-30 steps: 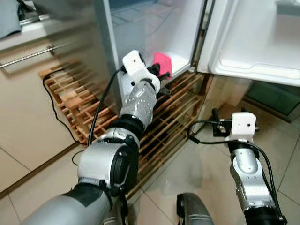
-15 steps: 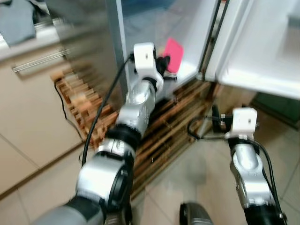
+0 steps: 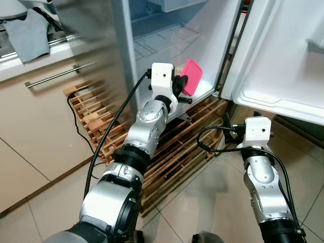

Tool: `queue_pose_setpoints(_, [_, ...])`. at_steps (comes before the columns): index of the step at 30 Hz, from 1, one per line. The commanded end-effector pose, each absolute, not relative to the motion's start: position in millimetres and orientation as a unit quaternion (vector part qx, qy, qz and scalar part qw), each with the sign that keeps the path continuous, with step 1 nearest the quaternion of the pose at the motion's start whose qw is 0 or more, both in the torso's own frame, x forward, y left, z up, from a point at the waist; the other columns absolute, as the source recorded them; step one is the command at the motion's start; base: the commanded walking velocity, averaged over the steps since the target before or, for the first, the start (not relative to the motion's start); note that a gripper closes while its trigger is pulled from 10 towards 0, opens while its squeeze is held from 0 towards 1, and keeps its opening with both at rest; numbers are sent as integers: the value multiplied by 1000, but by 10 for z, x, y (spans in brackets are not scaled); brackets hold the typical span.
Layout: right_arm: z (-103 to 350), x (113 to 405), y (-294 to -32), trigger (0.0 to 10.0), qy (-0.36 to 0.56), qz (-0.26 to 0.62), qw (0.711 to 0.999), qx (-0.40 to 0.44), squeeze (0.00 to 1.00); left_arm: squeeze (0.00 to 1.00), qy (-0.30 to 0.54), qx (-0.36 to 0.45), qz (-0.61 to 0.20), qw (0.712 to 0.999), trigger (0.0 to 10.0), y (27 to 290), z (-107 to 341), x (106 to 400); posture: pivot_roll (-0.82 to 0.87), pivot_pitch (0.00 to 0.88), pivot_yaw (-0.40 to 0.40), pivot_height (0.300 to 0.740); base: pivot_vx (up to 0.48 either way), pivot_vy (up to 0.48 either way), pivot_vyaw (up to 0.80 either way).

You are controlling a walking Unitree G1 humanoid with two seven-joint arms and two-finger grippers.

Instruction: Restocking fridge

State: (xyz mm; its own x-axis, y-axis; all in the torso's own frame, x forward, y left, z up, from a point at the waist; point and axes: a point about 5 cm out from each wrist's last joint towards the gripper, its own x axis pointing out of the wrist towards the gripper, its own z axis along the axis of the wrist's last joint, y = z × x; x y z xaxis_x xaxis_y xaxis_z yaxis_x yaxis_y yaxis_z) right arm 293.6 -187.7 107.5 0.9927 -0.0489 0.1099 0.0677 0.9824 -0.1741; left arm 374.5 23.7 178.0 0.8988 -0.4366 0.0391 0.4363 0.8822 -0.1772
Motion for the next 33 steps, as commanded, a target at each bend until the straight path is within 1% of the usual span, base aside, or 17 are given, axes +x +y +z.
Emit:
queue_pose_setpoints(1, [1039, 2929, -1910, 10000, -42, -28, 995, -91, 114, 0, 19, -123, -262, 957, 10000, -110, 1714, 3569, -195, 0, 26, 722, 0, -461, 481])
queue_pose_setpoints(8, [1026, 2933, -1894, 10000, -38, -22, 994, -96, 122, 0, 32, -141, -256, 956, 10000, -106, 1690, 3566, -198, 0, 32, 740, 0, -454, 470])
queue_pose_setpoints(10, [1018, 2938, -1871, 10000, -34, -12, 994, -100, 141, 0, 47, -160, -236, 957, 10000, -58, 1660, 3591, -201, 0, 33, 740, 277, -386, 441])
queue_pose_setpoints(12, [1016, 2938, -1858, 10000, -34, -6, 994, -100, 141, 0, 49, -158, -225, 960, 10000, -28, 1652, 3607, -201, 0, 33, 740, 364, -307, 431])
queue_pose_setpoints(15, [1002, 2933, -1850, 10000, -28, 0, 995, -100, 153, 0, 11, -90, -227, 970, 10000, 10, 1699, 3613, -205, 0, 36, 740, 210, 0, 425])
queue_pose_setpoints(17, [996, 2931, -1850, 10000, -26, 0, 995, -100, 153, 0, 4, -79, -228, 970, 10000, 23, 1706, 3612, -205, 0, 36, 740, 0, 0, 425])
queue_pose_setpoints(19, [990, 2927, -1843, 10000, -24, 3, 995, -97, 149, 0, 4, -59, -222, 973, 10000, 89, 1661, 3618, -209, 0, 36, 740, 0, 0, 419])
queue_pose_setpoints(21, [978, 2910, -1827, 10000, -22, 9, 996, -92, 161, 0, 21, -58, -209, 976, 10000, 183, 1557, 3614, -215, 0, 34, 740, 0, 0, 409])
queue_pose_setpoints(22, [978, 2910, -1827, 10000, -22, 9, 996, -92, 161, 0, 21, -58, -209, 976, 10000, 183, 1557, 3614, -215, 0, 34, 740, 0, 0, 406])
queue_pose_setpoints(23, [961, 2891, -1819, 10000, -18, 14, 996, -88, 165, 0, 39, -58, -198, 978, 10000, 246, 1455, 3601, -212, 0, 32, 740, 0, 0, 406])
queue_pose_setpoints(29, [880, 2872, -1788, 10000, 4, 33, 996, -79, 204, 0, 60, -68, -182, 979, 10000, 298, 1347, 3578, -185, 0, 9, 740, 0, 0, 0])
queue_pose_setpoints(33, [841, 2873, -1706, 10000, 14, 52, 996, -73, 220, 0, 62, -84, -174, 979, 10000, 335, 1308, 3554, -170, 0, -4, 740, 0, 0, 0])
